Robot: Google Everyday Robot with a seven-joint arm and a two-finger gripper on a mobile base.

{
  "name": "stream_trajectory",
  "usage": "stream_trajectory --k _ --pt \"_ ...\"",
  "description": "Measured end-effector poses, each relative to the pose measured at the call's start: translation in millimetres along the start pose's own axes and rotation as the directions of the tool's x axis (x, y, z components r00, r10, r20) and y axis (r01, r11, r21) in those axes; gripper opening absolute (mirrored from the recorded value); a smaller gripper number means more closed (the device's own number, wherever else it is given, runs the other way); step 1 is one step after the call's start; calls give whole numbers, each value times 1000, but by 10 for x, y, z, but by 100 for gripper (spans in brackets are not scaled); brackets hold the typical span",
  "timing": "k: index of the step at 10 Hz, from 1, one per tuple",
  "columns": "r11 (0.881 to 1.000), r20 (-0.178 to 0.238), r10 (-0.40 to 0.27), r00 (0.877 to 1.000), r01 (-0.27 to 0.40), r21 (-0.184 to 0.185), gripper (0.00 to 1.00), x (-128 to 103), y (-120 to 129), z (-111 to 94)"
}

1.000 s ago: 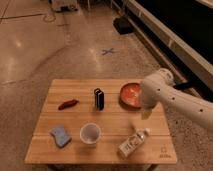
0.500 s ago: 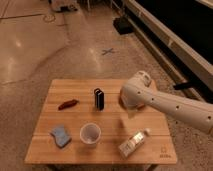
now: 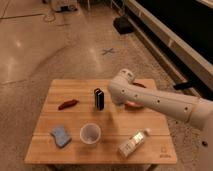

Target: Knock the eraser over

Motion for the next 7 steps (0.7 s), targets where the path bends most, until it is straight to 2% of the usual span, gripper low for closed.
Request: stream_trajectory --k 2,5,7 --pt "1000 2 -15 1000 15 17 63 -183 -241 38" --pt "999 -2 -16 1000 16 29 63 -167 -455 89" --pt "999 1 -22 1000 22 36 63 -248 -557 95"
